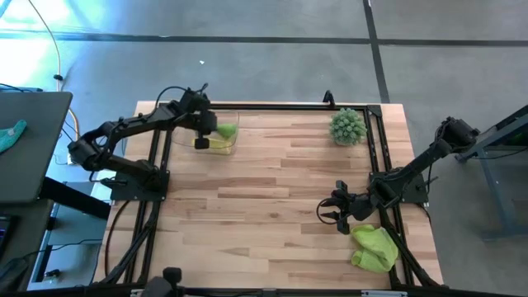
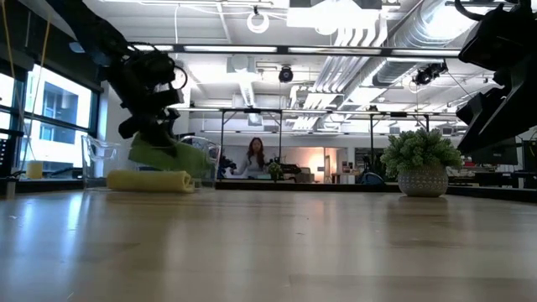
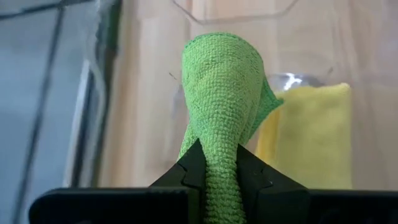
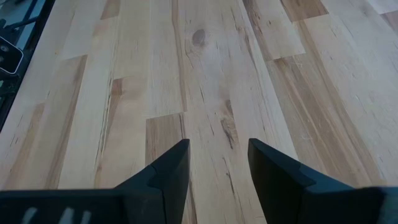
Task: Roll microfiber towels into tight, uniform cylinder then place into a basket
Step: Put the green microfiber cloth into the transparent bin, then fold the light green microfiber cloth
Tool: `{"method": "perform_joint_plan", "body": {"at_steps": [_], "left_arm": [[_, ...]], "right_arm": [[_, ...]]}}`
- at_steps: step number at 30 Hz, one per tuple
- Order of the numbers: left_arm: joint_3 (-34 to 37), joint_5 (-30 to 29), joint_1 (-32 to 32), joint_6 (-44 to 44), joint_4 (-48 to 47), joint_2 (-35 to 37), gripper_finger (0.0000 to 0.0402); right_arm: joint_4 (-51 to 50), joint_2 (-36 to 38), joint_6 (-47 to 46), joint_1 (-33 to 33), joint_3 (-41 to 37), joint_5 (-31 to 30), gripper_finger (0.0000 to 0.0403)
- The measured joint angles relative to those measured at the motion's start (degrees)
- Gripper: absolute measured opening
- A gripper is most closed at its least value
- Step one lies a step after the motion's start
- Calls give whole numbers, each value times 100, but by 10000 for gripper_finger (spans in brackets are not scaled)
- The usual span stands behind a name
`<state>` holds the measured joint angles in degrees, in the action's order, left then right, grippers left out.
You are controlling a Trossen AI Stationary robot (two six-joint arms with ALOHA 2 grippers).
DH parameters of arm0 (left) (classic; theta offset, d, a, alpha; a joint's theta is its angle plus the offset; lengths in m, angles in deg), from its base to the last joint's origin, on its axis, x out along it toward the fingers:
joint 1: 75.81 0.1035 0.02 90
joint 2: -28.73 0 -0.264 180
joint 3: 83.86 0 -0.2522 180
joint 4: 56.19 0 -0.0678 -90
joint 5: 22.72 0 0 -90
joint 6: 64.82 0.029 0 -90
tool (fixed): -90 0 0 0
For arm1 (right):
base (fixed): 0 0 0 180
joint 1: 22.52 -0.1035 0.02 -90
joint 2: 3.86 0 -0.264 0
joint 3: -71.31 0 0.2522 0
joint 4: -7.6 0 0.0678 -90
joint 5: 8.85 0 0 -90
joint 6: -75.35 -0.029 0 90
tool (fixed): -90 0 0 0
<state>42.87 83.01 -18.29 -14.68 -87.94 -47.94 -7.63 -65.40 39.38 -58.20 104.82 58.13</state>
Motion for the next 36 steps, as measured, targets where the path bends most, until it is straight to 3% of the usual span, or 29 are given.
{"method": "perform_joint_plan", "body": {"at_steps": [11,20,36], "left_arm": [[-220,271,177,245,-220,-731,31],[-323,294,177,136,-262,-938,39],[-302,56,126,-45,-343,-581,183]], "right_arm": [[0,0,0,2,0,0,154],[0,0,0,2,0,0,154],[0,0,0,0,0,0,154]]}}
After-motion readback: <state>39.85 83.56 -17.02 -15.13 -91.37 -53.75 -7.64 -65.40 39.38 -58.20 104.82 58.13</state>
